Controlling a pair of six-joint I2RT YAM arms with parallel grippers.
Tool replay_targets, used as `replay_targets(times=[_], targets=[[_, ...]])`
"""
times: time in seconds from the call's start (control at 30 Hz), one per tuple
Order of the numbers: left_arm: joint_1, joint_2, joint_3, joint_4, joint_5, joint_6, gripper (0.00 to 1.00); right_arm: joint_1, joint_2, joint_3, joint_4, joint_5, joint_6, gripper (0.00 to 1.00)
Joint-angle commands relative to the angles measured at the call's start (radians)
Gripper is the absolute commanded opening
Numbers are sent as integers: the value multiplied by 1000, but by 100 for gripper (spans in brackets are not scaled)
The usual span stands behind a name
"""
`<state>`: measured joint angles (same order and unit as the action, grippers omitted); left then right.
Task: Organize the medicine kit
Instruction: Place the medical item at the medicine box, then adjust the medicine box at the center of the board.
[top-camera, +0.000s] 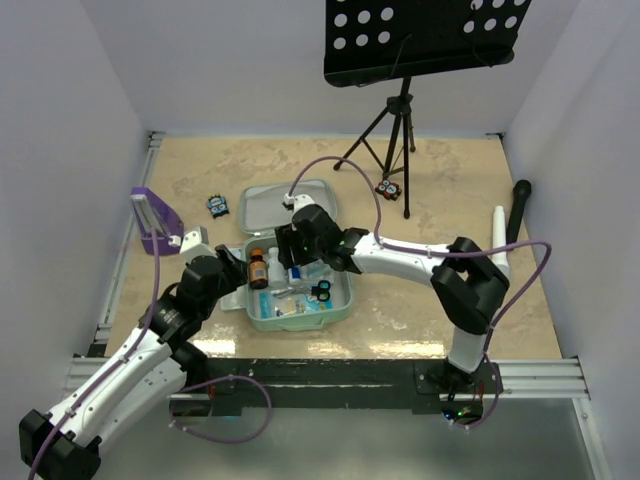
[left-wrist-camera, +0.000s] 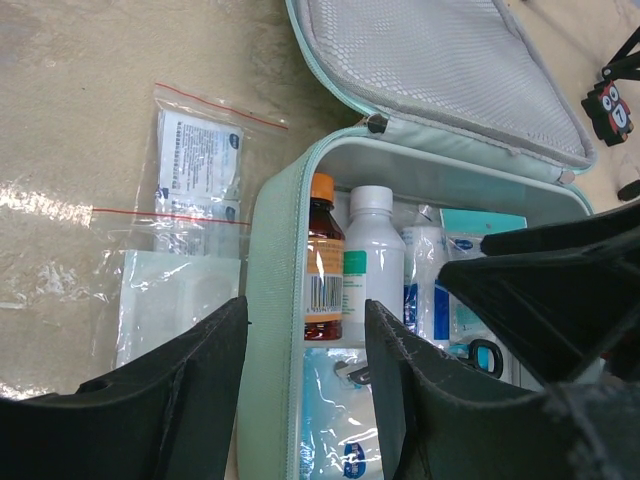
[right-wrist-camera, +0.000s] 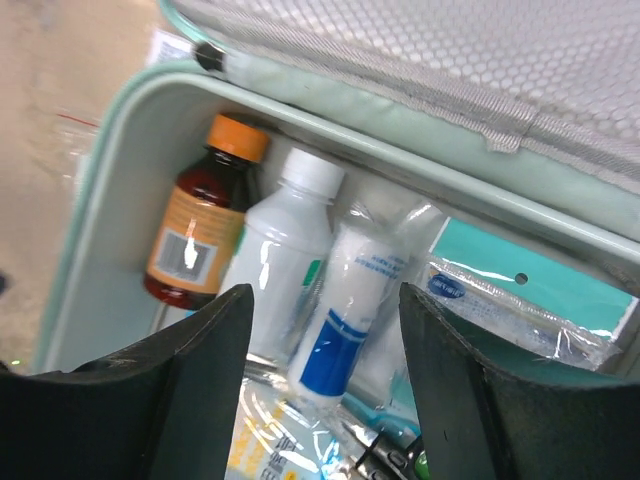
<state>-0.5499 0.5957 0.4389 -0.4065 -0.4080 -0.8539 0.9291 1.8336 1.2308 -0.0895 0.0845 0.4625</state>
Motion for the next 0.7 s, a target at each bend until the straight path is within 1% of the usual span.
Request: replay_targets(times=[0.0,0.13,0.27,0.3,0.4,0.47,0.5,0.57,0.63,0.67], targets=[[7,6,-5,40,-17,-1,55,1,-120,26,10,6,22,65],[8,19,-3,52,-23,10,55,1,-233,0,-22,50,24,65],[10,50,14,74,-40,19,55,1,-356,-88,-75,188,33,65],[8,59,23,83,-40,22,57,1,-387,-115,-82,240,36,65],[8,101,53,129,-40,24,68,-1,-447,-215,-104,322,60,64],[14,139,75,156,-34,27,72,-7,-462,-269,-124,343,91,60],[18,162,89,169,-29,33,72,-15,-470,-296,-122,348,105,53],[28,208,122,181,-15,38,71,-27,-493,-353,-109,344,126,45],[48,252,144,208,29,52,71,-32,-513,-398,-90,334,139,44],[65,274,155,218,47,52,72,-35,-519,-413,-87,328,143,45]])
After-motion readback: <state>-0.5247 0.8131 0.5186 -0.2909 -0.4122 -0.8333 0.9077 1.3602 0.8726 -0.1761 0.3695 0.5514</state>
